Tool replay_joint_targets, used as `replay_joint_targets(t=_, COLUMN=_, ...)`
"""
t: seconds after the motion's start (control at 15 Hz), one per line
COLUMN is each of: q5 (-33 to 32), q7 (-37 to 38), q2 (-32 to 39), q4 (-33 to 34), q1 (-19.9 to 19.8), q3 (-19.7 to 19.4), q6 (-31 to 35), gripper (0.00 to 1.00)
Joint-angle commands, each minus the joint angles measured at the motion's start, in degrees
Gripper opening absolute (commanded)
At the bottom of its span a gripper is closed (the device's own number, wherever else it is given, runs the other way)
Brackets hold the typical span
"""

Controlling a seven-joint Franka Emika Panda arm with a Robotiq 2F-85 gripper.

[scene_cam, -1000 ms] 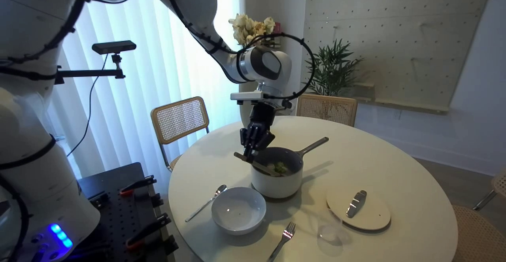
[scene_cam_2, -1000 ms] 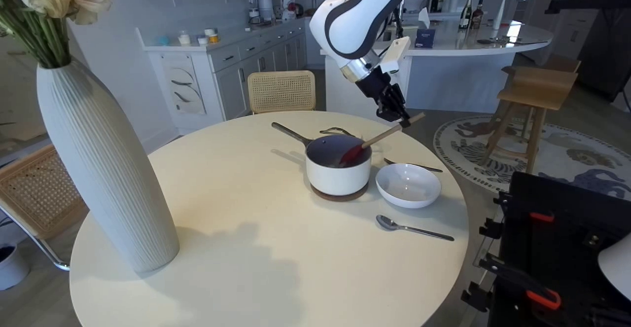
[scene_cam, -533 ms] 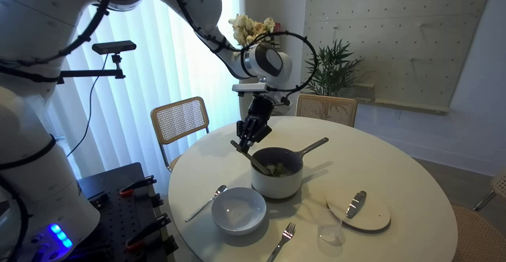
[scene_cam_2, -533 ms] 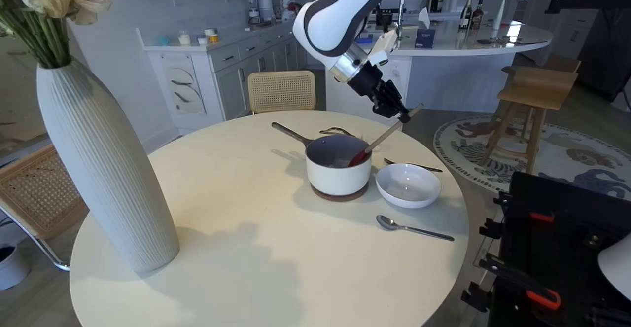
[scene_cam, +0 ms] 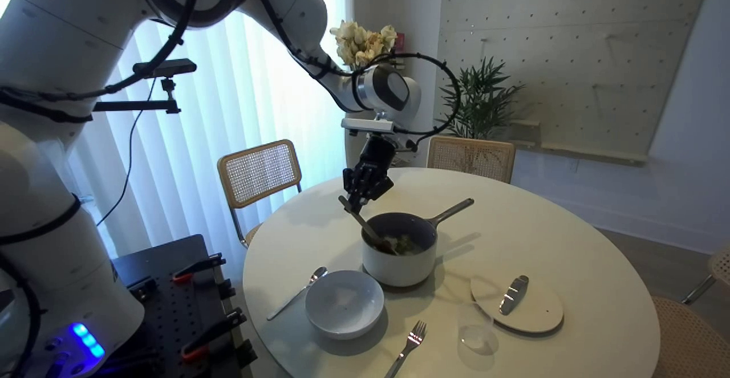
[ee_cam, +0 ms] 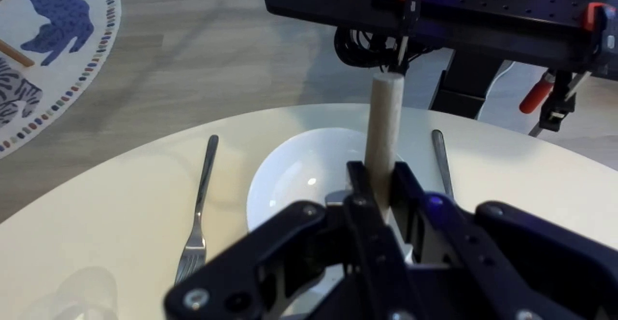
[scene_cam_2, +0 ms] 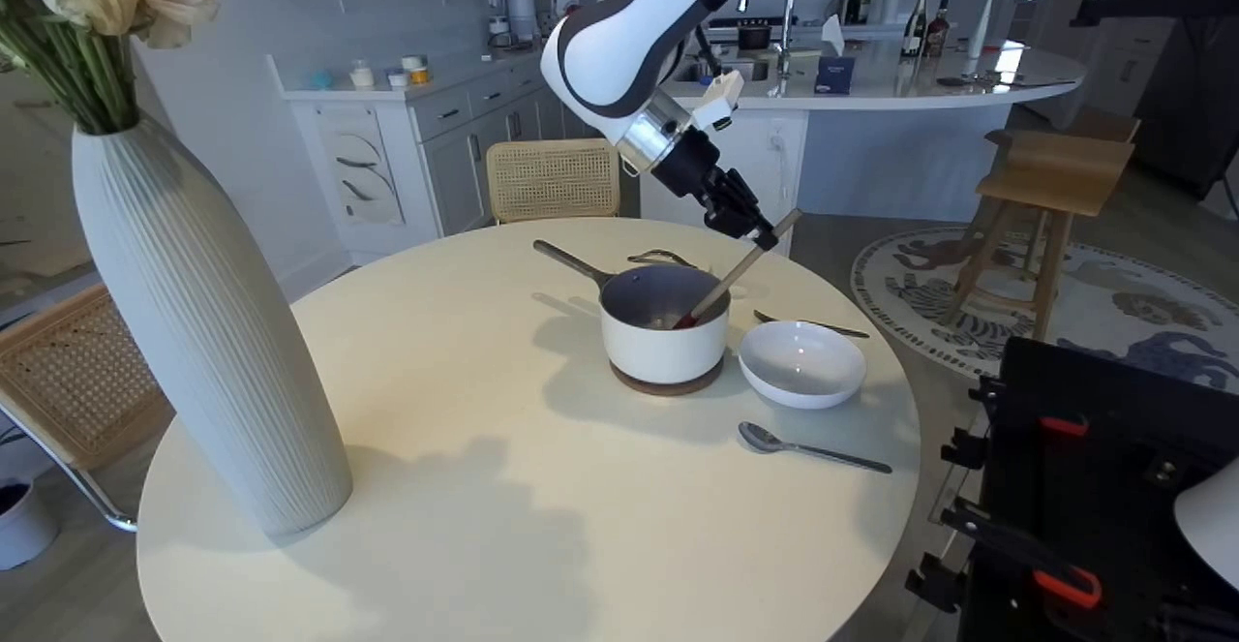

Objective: Use the spatula to stir in the pot

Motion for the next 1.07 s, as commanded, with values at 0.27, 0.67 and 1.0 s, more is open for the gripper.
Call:
replay_joint_targets(t=0.27, q5=4.5, q7=-1.6, q2=6.1, q4=10.0, q1=-1.2, q3=0.2, q6=-1.1, gripper=0.04)
replay_joint_targets(t=0.67, q5=3.8, q7=0.6, q2=6.5, q4=12.0, q1=-1.3, q3=-1.2, q6=-2.6, gripper=0.04)
replay_joint_targets(t=1.0, q5=3.2, q7=2.5, q2=6.5, q4=12.3, q1=-1.9, q3=-2.8, q6=-2.2, gripper=0.04)
